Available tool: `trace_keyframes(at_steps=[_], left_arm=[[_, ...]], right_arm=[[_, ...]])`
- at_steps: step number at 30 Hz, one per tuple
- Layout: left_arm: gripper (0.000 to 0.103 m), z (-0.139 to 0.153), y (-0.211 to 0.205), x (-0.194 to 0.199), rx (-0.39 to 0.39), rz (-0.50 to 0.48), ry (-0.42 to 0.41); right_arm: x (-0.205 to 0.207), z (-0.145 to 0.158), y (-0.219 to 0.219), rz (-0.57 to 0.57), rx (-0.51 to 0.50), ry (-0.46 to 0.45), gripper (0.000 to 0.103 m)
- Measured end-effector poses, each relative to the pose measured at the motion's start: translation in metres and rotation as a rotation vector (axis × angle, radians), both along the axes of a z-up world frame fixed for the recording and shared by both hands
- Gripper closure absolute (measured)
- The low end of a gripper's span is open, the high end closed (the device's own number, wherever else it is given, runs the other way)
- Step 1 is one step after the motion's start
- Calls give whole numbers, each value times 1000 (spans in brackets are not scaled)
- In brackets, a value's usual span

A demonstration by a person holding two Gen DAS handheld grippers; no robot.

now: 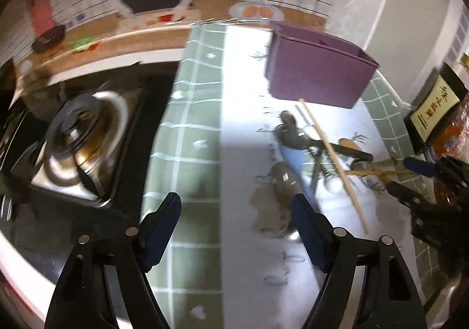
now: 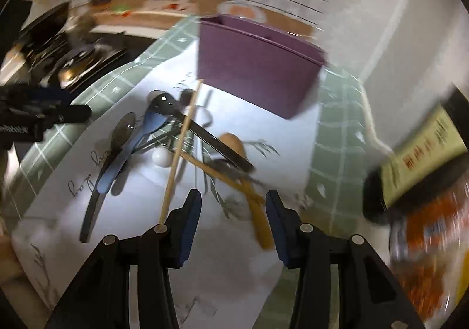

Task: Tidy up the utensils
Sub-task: 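Lower the right tool onto a wooden chopstick and close on it, then lift the chopstick with the right tool while the left tool grasps a metal spoon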

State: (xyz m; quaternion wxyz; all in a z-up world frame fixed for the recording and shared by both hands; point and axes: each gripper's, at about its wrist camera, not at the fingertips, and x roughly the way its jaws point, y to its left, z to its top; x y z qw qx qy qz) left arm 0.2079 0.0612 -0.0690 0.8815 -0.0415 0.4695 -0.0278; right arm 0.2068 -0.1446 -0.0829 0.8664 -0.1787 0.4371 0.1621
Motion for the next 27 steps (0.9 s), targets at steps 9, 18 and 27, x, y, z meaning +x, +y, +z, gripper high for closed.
trace_keyframes(at_steps=[9,18,27], left_arm=[[26,-3,27,-21,-40,59,30],[26,-25,-19,15,-81,-68,108],[33,-48,-48,59,-71,-82,198]], right_arm=[[54,-37,-22,-112,45,167,63],[26,-21,-38,-314,375,330,97],[-19,9,-36,-338,293,152,96]])
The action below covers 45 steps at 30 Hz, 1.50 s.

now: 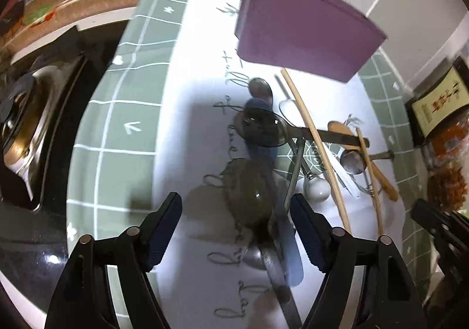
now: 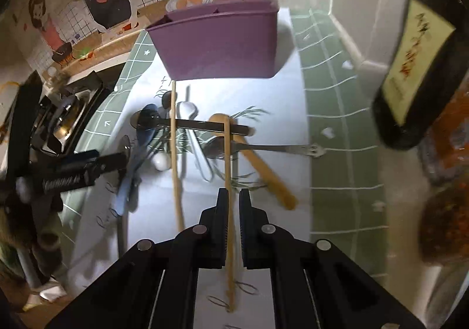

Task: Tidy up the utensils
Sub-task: 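Lift the chopstick with the right tool while the left tool grasps a metal spoon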

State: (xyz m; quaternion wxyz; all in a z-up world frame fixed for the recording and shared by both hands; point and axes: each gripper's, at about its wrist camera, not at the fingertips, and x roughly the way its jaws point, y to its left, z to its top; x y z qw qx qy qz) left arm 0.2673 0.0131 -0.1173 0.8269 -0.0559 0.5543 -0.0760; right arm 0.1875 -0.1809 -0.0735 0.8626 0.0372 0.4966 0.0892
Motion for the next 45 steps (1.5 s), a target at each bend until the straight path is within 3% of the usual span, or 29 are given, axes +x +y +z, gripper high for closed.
trace_keyframes(at_steps=[2,4,5,11,13,18,20,21,22,28,29,30,38,41,45], left_arm=[[39,-2,-9,4,29,-14,-14],[64,-1,-13,5,-10,-42,-18],[68,1,-13,3,-18,-48,-18],[69,23,-6,-18,-37,-74,-81],[69,30,-1,-24,-54,-74,-95],[69,49,12,-39,-72,-73,-135],[69,56,15,-43,-68,-77,-159],[69,60,16,-44,-66,-82,-175],[69,63,17,-47,-66,-87,-186],[72,100,15,-49,-69,-136,-290],[79,107,14,-49,-78,-145,-306],[96,117,13,-48,-90,-161,-324],[96,216,6,-24,-97,-245,-565],[96,222,5,-7,-70,-241,-558],[94,188,6,17,-76,-250,-431]], right_arm=[[-4,1,-5,-1,-1,-5,96],[-6,1,-8,-4,10,-2,96],[-8,0,-13,-4,19,0,96],[9,-15,-2,25,61,36,94],[22,-25,5,40,71,57,85],[44,-45,27,42,-16,74,79],[45,-46,34,45,-67,55,87],[46,-46,37,52,-79,65,97],[45,-43,37,46,-80,61,98],[33,1,21,-32,-40,-45,98],[30,13,17,-45,-32,-66,98],[28,25,15,-53,-29,-88,98],[29,148,0,-59,-4,-347,98],[38,179,-6,-58,-19,-404,98],[45,179,-12,-72,-22,-396,98]])
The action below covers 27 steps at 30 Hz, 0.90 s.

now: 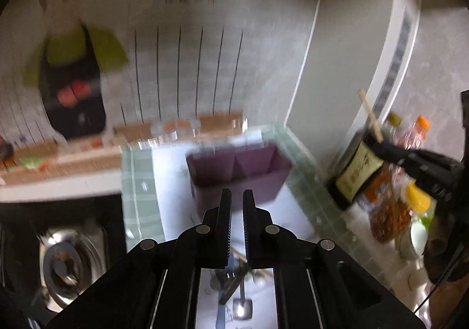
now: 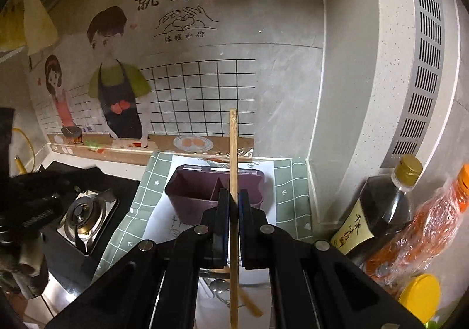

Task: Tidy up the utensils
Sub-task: 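Lift the chopstick with the right tool while the left tool grasps a metal spoon, then carry chopstick and spoon over the purple holder and open both tools to drop them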

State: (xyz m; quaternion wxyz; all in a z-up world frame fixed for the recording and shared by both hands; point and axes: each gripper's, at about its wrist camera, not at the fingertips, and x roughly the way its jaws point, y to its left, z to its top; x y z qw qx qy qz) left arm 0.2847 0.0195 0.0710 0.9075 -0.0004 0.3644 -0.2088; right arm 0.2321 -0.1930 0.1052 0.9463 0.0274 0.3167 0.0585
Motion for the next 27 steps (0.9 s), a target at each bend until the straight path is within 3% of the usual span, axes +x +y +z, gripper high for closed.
trace_keyframes(at_steps=[3,5,7,8,14,20,22,24,27], left_arm=[[88,-42,-10,14,44,-28,106],[74,-75,-20,25,49,-59,209],[54,-98,-29,30,42,-82,275],[53,-111,-36,34,46,-100,300],[53,-152,-77,41,217,-185,288],[53,-185,-97,62,328,-140,320],[69,-189,-98,64,332,-116,313],[71,-185,-97,61,319,-100,292],[71,-167,-81,45,215,-88,299]], right_arm=[[1,-24,-7,-7,10,62,98],[0,-42,-13,-19,30,109,98],[-2,-64,-20,-33,54,159,98],[-4,-72,-22,-38,61,176,98],[-20,-105,-36,-67,94,241,98],[-30,-118,-45,-73,108,269,98],[-30,-120,-46,-69,122,269,98],[-28,-119,-46,-67,136,260,98],[-27,-114,-45,-60,172,224,97]])
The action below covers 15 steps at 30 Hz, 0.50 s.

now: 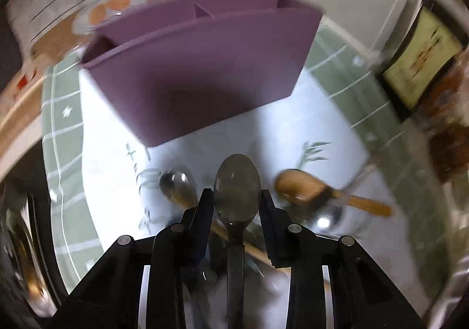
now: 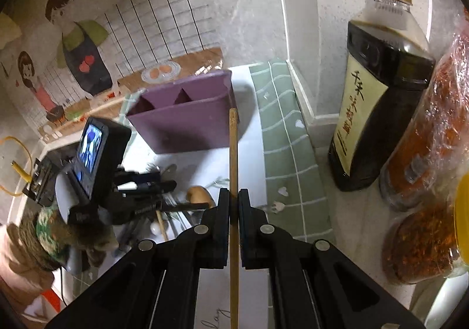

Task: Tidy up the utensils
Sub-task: 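Carry chopstick and spoon over the purple holder and open both tools to drop them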

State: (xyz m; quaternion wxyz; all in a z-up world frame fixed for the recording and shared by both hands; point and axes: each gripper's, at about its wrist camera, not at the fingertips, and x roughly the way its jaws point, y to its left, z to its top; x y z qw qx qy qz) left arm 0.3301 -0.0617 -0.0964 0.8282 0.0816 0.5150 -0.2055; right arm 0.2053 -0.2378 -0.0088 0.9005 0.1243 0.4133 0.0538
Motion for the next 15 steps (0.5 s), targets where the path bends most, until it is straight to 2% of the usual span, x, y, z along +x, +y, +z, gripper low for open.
trace_keyframes(at_steps=[5,8,15], left_arm=[[71,63,45,-45,-194,126,-134],[71,90,62,-62,-249,155,-184],[71,134,78,-81,-264,180,-317]], right_arm=[[-1,11,9,21,-1,-44,97],[0,16,22,45,-20,-60,97],[6,22,48,93,-50,-93,97]])
